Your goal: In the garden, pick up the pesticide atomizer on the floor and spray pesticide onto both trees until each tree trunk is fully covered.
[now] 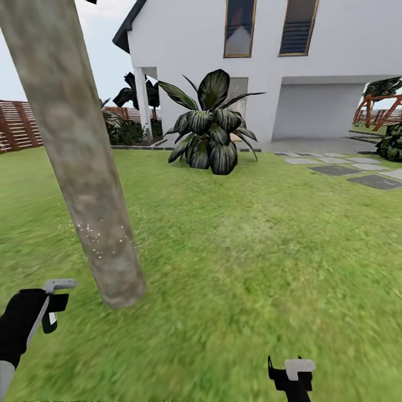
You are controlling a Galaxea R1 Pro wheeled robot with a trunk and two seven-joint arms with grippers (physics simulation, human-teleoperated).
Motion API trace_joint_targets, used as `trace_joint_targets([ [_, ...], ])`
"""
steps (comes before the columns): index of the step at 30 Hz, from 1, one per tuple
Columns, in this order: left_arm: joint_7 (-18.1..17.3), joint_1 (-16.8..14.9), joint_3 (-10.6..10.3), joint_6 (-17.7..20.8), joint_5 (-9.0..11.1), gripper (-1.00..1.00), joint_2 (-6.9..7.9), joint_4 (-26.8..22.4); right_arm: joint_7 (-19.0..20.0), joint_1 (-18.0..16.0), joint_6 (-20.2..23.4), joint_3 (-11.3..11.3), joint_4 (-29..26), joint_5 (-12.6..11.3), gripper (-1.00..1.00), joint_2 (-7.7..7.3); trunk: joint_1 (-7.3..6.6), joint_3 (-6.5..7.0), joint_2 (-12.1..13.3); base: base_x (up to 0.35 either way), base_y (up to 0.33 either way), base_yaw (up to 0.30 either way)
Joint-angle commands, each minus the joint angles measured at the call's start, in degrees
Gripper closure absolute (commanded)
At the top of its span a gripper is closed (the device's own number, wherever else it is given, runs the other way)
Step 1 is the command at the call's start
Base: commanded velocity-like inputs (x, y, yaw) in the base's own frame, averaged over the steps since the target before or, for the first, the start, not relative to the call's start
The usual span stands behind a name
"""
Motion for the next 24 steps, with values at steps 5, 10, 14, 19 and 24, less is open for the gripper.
trace_joint_targets([
  [5,0.43,0.04,-0.03,-4.58,0.01,1.0,-0.74,4.73,0.01,0.0,0.0,0.0,0.0,0.0,-1.0,-0.05,0.0,0.0,0.0,0.128,-0.22,0.025],
  [10,0.87,0.05,0.29,-9.42,0.16,1.0,-0.64,7.97,0.03,0.0,0.01,0.0,0.03,0.0,-1.0,-0.11,0.0,0.0,0.0,0.197,-0.207,0.001],
  [14,0.97,0.28,4.42,-9.8,-0.01,1.0,-0.47,9.18,0.1,0.0,0.02,0.0,0.01,0.0,-1.0,-0.14,0.0,0.0,0.0,0.031,-0.266,0.0],
  [19,1.81,0.65,5.15,-10.49,-0.37,1.0,-3.02,12.81,0.03,0.0,0.03,0.0,0.0,0.0,-1.0,-0.05,0.0,0.0,0.0,0.001,-0.275,0.057],
  [24,3.22,0.66,5.43,-11.49,-0.1,1.0,-3.84,12.44,0.04,0.0,0.04,0.0,0.02,0.0,-1.0,0.04,0.0,0.0,0.0,0.0,-0.275,0.257],
])
